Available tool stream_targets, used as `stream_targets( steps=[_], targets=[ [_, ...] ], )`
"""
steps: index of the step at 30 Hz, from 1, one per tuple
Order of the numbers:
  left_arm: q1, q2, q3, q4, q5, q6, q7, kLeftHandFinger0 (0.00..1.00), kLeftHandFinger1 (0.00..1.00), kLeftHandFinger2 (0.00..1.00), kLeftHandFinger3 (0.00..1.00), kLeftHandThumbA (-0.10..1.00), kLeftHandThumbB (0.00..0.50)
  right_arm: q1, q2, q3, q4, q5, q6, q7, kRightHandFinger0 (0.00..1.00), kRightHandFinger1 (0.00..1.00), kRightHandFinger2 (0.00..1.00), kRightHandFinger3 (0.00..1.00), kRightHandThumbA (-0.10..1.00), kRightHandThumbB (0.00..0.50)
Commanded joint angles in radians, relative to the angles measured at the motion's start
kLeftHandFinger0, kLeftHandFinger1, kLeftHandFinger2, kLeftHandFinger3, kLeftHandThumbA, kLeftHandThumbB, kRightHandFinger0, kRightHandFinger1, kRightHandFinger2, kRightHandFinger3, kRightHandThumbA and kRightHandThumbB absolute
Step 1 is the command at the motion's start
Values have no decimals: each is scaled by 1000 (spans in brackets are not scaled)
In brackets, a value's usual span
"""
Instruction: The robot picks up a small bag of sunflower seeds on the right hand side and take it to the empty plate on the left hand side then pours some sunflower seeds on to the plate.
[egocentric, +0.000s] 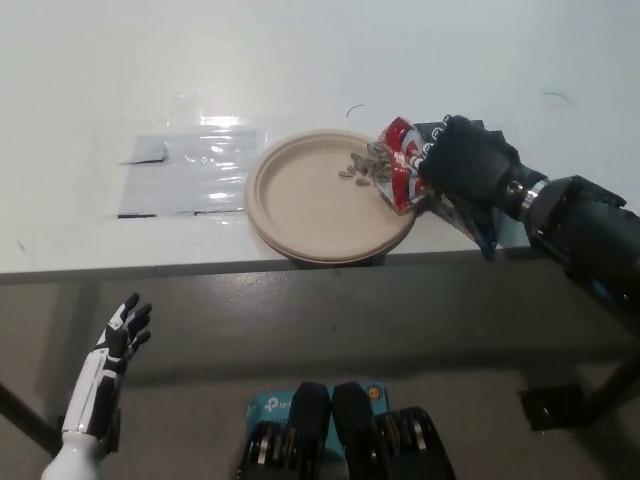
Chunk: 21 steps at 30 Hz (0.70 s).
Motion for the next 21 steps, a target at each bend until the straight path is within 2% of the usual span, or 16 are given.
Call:
stream_targets(
  steps=[1,2,3,5,6,7,8,9,12,14,16,18,19,21],
  targets=[
    [-21,22,-11,-40,6,1,-23,997,995,994,1000,1000,142,-117,-76,37,-54,-132,1,-206,0,0,244,301,-60,315],
    [-22,21,-11,-43,5,7,-24,997,997,994,1000,1000,143,-126,-98,42,-100,-151,1,-163,0,0,229,410,-59,306],
    [-22,22,-11,-46,7,10,-22,995,993,989,1000,1000,140,-134,-107,48,-116,-157,-10,-151,0,0,170,424,-80,309],
    [-21,23,-13,-56,16,22,-20,993,989,984,1000,1000,146,-151,-118,48,-125,-151,-54,-147,0,0,113,451,-100,319],
    [-22,22,-14,-61,15,32,-21,992,984,978,1000,1000,155,-156,-126,47,-136,-150,-67,-133,0,0,153,432,-100,309],
    [-23,22,-15,-62,13,35,-23,990,979,972,1000,1000,164,-158,-129,45,-138,-152,-73,-136,0,0,122,404,-94,312],
    [-21,21,-16,-62,13,32,-24,976,965,960,1000,1000,163,-162,-132,51,-138,-168,-68,-152,0,0,110,379,-42,339],
    [-20,20,-17,-59,14,27,-24,964,956,952,1000,1000,162,-164,-133,56,-135,-177,-67,-162,0,0,110,374,-38,351],
    [-20,22,-17,-53,11,25,-29,959,953,946,1000,1000,171,-179,-128,67,-110,-197,-76,-184,0,0,28,329,-49,361],
    [-17,22,-19,-56,13,29,-31,964,952,943,1000,1000,169,-182,-132,67,-110,-203,-82,-188,0,0,1,275,-42,353],
    [-14,23,-21,-55,17,28,-31,965,957,946,1000,1000,165,-193,-135,64,-112,-197,-120,-184,0,0,0,213,-98,314],
    [-14,22,-22,-54,19,23,-29,961,954,946,1000,1000,150,-203,-125,62,-81,-199,-134,-229,0,0,0,120,-100,323],
    [-14,23,-23,-53,20,20,-29,959,952,945,1000,1000,150,-205,-121,61,-69,-198,-138,-242,0,0,0,87,-100,309],
    [-11,21,-22,-55,19,24,-28,958,946,937,1000,1000,157,-204,-116,55,-61,-203,-121,-249,0,0,0,68,-100,292]
  ],
)
